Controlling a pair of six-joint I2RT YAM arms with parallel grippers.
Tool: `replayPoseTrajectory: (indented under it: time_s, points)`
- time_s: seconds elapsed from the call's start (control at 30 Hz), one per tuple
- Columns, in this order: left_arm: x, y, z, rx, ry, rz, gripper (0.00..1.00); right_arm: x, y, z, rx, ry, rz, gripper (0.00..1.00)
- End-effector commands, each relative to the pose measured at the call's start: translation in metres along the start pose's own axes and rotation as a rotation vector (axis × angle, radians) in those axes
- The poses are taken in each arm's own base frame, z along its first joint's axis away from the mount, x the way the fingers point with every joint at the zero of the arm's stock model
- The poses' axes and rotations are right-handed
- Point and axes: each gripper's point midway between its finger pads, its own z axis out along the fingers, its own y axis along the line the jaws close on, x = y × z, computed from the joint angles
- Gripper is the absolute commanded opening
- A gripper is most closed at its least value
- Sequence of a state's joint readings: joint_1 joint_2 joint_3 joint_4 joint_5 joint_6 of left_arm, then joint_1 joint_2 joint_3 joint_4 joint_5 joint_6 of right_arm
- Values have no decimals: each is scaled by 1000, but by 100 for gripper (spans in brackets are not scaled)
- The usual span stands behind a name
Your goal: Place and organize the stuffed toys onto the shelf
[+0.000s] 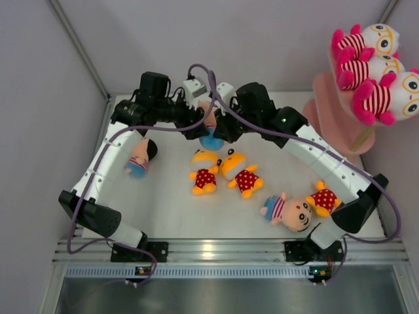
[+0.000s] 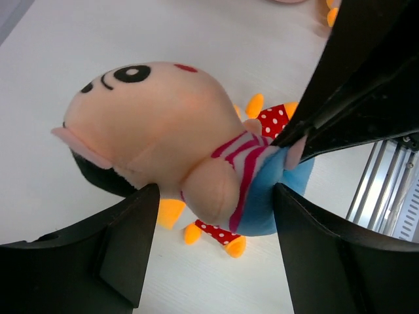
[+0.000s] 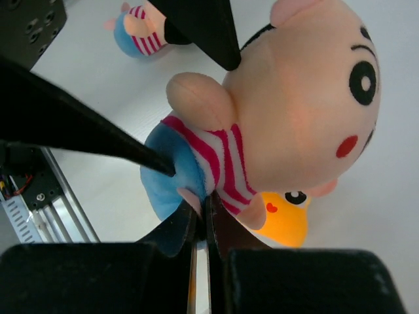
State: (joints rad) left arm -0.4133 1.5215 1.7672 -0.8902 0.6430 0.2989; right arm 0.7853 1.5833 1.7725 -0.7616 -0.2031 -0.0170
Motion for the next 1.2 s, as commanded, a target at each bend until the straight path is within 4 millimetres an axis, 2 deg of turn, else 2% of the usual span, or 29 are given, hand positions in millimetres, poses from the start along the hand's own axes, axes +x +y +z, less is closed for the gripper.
replayPoseTrajectory:
  time_s: [0.0,0.2,0.3,0.37,0.47,0.5,0.53,0.63,0.67,0.7,0.73,0.77,0.8,0.83,0.87,0.9,0.93,0.97,1.07,1.17]
  points:
    - [-28,2,-16,-52,-79,111,75,-39,28,-33,-103,-182,-99,0]
    - [-27,0,-17,-43,-81,121,74,-40,41,-47,-160,-229,-129,0]
    - [-29,-16,-15,45,-103,107,75,-42,45,-48,-179,-239,-138,0]
    - [-31,-34,-15,146,-126,87,72,-42,44,-47,-179,-236,-137,0]
    - [-27,-44,-11,212,-122,60,37,-45,45,-49,-180,-254,-141,0]
    - [-25,-45,-10,216,-117,56,3,-45,46,-50,-181,-258,-141,0]
    - [-24,-45,-8,219,-114,50,0,-47,45,-51,-183,-269,-144,0]
    - [-23,-47,-7,228,-114,42,0,-47,46,-52,-182,-276,-146,0]
    - [-26,-46,-9,216,-119,41,0,-51,44,-53,-166,-294,-142,3]
    - [-30,-44,-11,199,-129,43,0,-48,41,-55,-149,-303,-137,9]
    - [-34,-43,-12,184,-136,26,0,-47,37,-56,-123,-315,-133,24]
    - [-39,-42,-16,165,-154,33,0,-56,36,-59,-109,-369,-139,33]
    - [-46,-39,-20,135,-165,37,0,-45,34,-65,-94,-383,-133,41]
    - [-51,-39,-23,121,-173,23,0,-44,32,-70,-77,-413,-135,52]
    - [-55,-38,-26,108,-181,20,0,-52,33,-78,-73,-484,-142,56]
    - [-62,-37,-30,91,-195,22,0,-39,33,-87,-67,-512,-139,60]
    - [-65,-38,-32,89,-202,1,0,-36,34,-91,-72,-542,-137,67]
    - [-71,-40,-36,90,-215,1,0,-33,36,-101,-83,-605,-118,69]
    - [-75,-49,-39,142,-227,-16,0,-21,42,-104,-125,-624,-108,73]
    - [-78,-55,-40,171,-233,-32,0,-27,46,-110,-149,-655,-97,74]
